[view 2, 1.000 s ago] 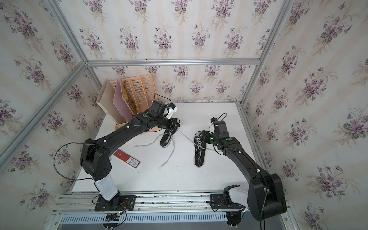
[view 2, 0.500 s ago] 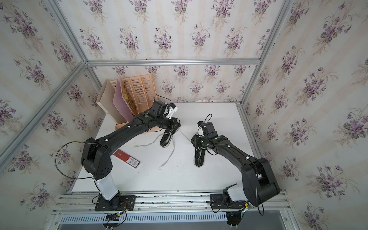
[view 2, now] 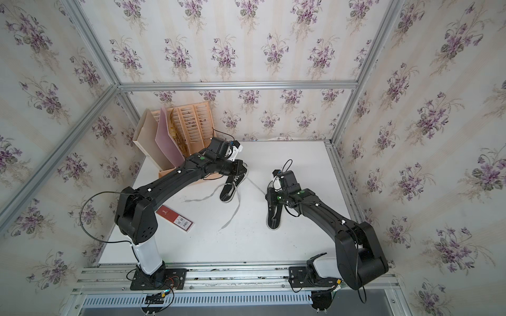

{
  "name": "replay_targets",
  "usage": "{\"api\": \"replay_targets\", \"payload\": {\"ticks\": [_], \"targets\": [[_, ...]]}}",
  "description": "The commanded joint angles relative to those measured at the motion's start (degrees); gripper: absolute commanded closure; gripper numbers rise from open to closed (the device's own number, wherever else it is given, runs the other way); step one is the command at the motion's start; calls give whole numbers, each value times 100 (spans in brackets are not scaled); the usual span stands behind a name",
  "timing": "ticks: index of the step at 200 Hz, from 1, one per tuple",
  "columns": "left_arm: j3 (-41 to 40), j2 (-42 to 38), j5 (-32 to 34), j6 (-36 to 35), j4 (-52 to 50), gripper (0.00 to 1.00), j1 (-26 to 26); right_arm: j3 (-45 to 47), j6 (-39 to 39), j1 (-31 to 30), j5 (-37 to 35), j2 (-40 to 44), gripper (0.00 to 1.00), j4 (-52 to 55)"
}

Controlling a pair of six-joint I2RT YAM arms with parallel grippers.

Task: Tie the shoes
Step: Wrap the shoelace around the shoelace.

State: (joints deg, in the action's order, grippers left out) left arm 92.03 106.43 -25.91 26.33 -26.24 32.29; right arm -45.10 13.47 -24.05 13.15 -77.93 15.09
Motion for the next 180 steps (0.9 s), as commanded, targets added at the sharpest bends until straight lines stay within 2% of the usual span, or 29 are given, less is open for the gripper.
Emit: {"api": "replay_targets", "payload": {"ticks": [1, 77, 94, 126, 134, 143, 164, 180], "targets": [[58, 26, -8, -5, -15, 97, -4, -49, -129, -4, 87, -147, 63, -43], [83, 34, -45, -15, -30, 97, -39, -341, -272, -6, -158, -692, 67, 39], [72, 27, -26, -22, -30, 96, -48, -315, -297, -1, -269, -671, 74, 127], [53, 31, -12, -14, -30, 94, -58, -155, -189, 99, -356, -389, 95, 143], [44, 31, -31, -30, -1, 91, -60, -95, -142, 143, -305, -304, 100, 111], [20, 28, -71, -48, 30, 85, -66, -22, -80, 227, -199, -212, 100, 59], [-76, -105, 16, -123, 92, 61, -65, 183, 51, 396, 72, -19, 100, -56], [-167, -259, 153, -251, 71, 52, -65, 301, 133, 482, 186, 121, 100, -124]]}}
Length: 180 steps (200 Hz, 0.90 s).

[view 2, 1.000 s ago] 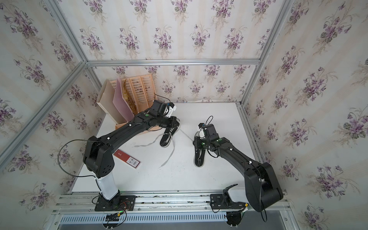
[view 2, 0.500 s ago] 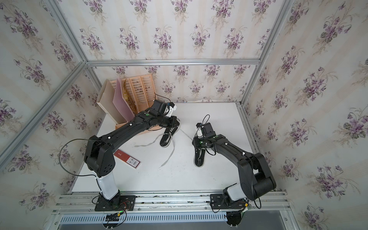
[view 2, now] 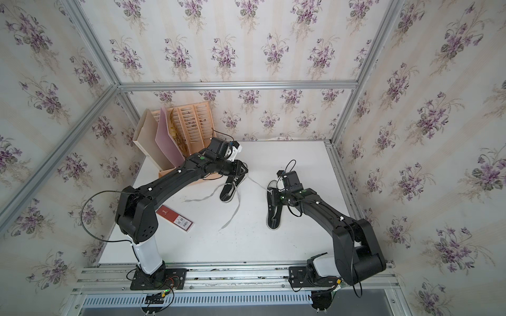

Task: Tie the shoes
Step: Wrap the shoelace around the shoelace.

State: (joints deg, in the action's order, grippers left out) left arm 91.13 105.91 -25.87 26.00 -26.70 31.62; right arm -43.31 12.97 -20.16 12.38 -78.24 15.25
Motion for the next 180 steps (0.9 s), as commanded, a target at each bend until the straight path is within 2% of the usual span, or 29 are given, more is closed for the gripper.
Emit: {"api": "replay_targets", "payload": {"ticks": [1, 23, 37, 100, 138, 180], "targets": [[-82, -222, 151, -227, 115, 52, 3, 126, 186, 97, 268, 160, 100, -142], [-113, -319, -64, -301, 145, 49, 5, 248, 240, 194, 370, 297, 100, -202], [-98, -247, -605, -124, 336, 49, 18, 299, 250, 230, 400, 342, 100, -203], [718, 1041, -2578, 625, 574, 49, 370, 597, 648, 333, 788, 371, 100, -658], [1068, 1607, -2958, 797, 550, 48, 429, 874, 985, 399, 1086, 335, 100, -1081], [1624, 2196, -3135, 600, 9, 47, 470, 964, 1140, 434, 1082, 371, 100, -1176]]}}
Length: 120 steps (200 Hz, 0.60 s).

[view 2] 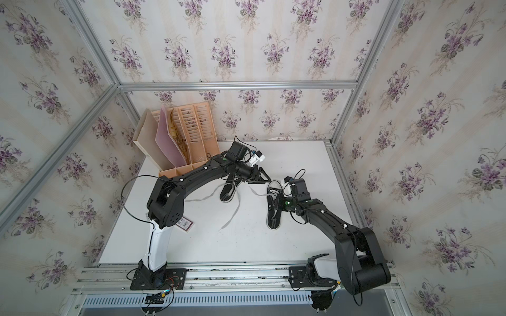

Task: Tie the shoes
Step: Wrap the shoelace around the shoelace.

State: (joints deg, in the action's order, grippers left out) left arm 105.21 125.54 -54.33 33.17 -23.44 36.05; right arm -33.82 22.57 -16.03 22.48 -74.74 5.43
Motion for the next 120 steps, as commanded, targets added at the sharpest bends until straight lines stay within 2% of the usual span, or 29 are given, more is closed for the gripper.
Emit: {"api": "replay_targets", "payload": {"ticks": [1, 40, 120], "targets": [[227, 247, -289, -121, -331, 47, 26, 16, 184, 21, 72, 21, 100, -197], [537, 594, -240, -524, -753, 47, 111, 43, 360, 39, 97, 52, 100, -309], [993, 1062, -452, -723, -1087, 48, 222, 8, 481, 39, 51, 83, 100, -333]]}}
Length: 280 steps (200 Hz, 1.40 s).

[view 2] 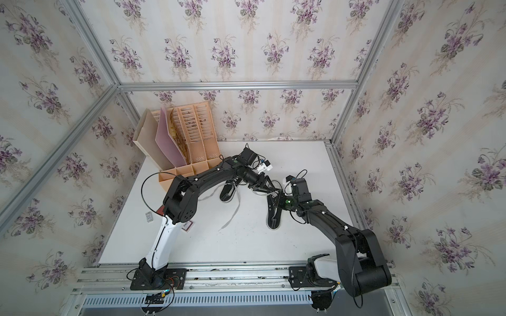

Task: Tie the shoes
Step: Wrap the shoelace around the shoelace.

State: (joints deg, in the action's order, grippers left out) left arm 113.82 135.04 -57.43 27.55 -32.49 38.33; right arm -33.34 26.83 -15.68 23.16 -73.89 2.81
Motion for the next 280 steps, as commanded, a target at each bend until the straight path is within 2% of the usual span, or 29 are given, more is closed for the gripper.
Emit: {"api": "replay_targets", "payload": {"ticks": [1, 123, 158, 185, 220, 238, 263, 280], "targets": [[141, 115, -140, -162, -189, 48, -7, -41, 57, 4, -20, -3, 100, -70], [918, 701, -24, -522, -775, 54, 72, -202, -34, 4, 101, -183, 100, -142], [943, 684, -31, -562, -772, 63, 93, -237, -74, 4, 28, -204, 100, -84], [833, 569, 37, -582, -687, 75, 96, -275, -108, 4, -47, -180, 100, -21], [483, 222, 198, -620, -412, 92, 87, -387, -248, 13, -237, -108, 91, 414], [192, -20, 289, -593, -173, 98, 70, -336, -260, 38, -311, 84, 87, 553], [-16, -229, 320, -528, 21, 100, 27, -252, -279, 100, -270, 173, 96, 568], [-83, -313, 343, -527, 37, 100, 7, -256, -285, 99, -184, 98, 98, 548]]}}
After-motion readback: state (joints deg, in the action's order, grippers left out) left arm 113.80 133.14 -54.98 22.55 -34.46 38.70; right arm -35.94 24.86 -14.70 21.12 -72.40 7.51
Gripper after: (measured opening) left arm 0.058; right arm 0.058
